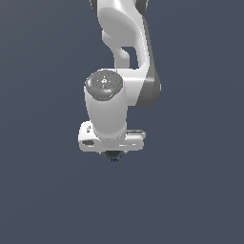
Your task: Pick up the object and move it to a goal position.
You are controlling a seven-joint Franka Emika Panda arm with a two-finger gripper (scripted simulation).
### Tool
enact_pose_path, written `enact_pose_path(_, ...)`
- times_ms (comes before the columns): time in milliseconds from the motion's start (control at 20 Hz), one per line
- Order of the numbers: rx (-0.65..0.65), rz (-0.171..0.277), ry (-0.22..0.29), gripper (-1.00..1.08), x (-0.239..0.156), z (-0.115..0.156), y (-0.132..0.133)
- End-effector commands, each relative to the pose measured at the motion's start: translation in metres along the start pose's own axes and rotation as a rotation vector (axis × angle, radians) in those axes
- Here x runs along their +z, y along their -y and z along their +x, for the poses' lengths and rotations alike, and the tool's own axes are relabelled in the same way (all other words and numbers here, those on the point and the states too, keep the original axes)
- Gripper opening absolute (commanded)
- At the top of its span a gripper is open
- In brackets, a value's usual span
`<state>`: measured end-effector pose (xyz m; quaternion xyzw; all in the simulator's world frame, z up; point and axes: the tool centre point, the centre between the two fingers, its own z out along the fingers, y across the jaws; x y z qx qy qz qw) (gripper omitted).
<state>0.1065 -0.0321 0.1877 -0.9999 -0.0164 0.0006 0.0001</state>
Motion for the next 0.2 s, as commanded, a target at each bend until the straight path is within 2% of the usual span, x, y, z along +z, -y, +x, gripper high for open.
enact_pose_path(0,0.0,0.0,-0.001,-1.0,-0.0019,0.0021,-0.0002)
enact_pose_path(150,0.0,0.0,-0.001,-1.0,-0.0017,0.0023,-0.0002)
